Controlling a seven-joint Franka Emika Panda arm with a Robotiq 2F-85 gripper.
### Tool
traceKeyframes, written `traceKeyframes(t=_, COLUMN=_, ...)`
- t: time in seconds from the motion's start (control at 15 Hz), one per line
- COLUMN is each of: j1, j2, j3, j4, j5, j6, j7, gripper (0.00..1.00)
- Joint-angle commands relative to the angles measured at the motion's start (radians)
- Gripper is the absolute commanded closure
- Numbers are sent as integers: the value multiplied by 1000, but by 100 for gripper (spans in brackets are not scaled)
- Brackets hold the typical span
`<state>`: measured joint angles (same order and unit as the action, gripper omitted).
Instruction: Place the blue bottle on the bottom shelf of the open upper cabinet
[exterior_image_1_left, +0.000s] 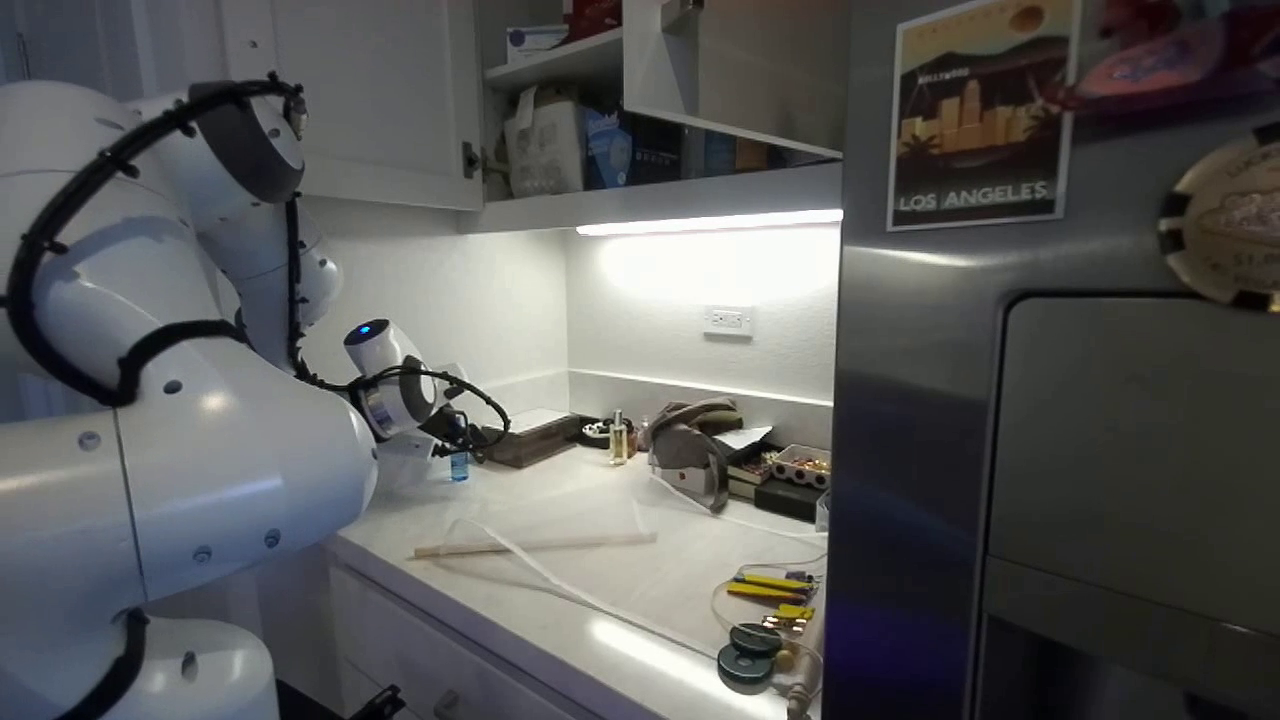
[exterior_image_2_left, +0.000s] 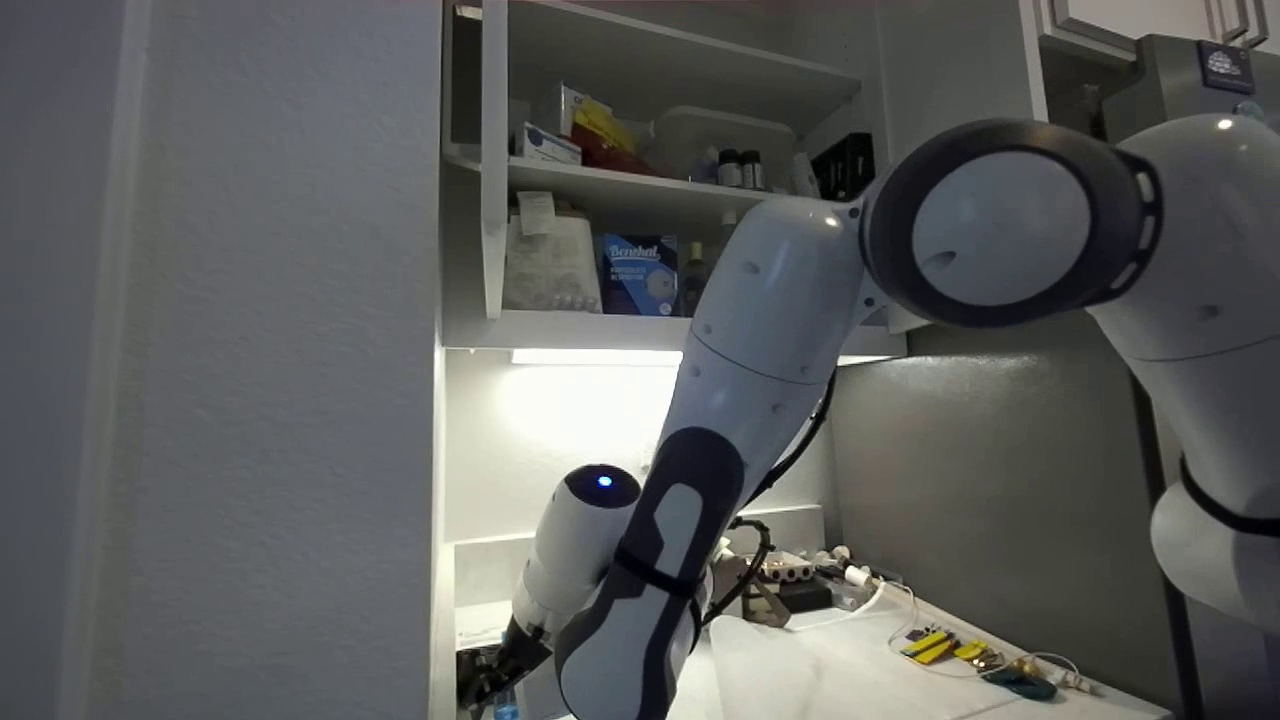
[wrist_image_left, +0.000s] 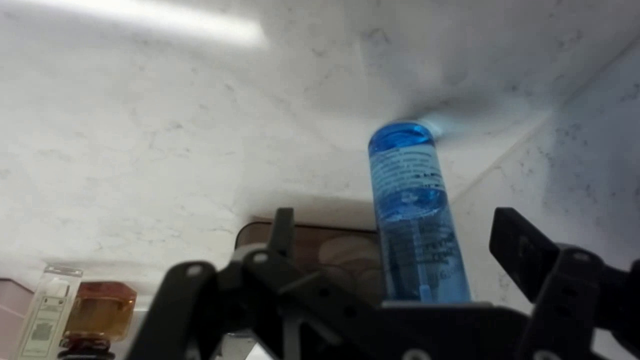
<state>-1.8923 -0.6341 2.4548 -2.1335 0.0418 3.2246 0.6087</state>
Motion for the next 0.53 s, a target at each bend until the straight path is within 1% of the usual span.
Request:
traceKeyframes(t=0.0, j1=-39, j2=-68, j3=39, j4=98, j5=109, j6=10, j7=-113, gripper=0)
traceKeyframes(t=0.2, j1=-34, j2=-98, j3=29, j4=123, j5=174, j6=15, j7=-167, gripper=0)
traceKeyframes(t=0.33, j1=-46, j2=-100, j3=40, j4=125, j5=202, j6=24, j7=-184, gripper=1)
traceKeyframes(t=0.4, j1=-52, j2=-98, j3=45, j4=127, j5=211, j6=24, j7=-192, gripper=26)
traceKeyframes(t=0.47, j1=-56, j2=-96, j3=49, j4=128, j5=218, j6=23, j7=-194, gripper=26)
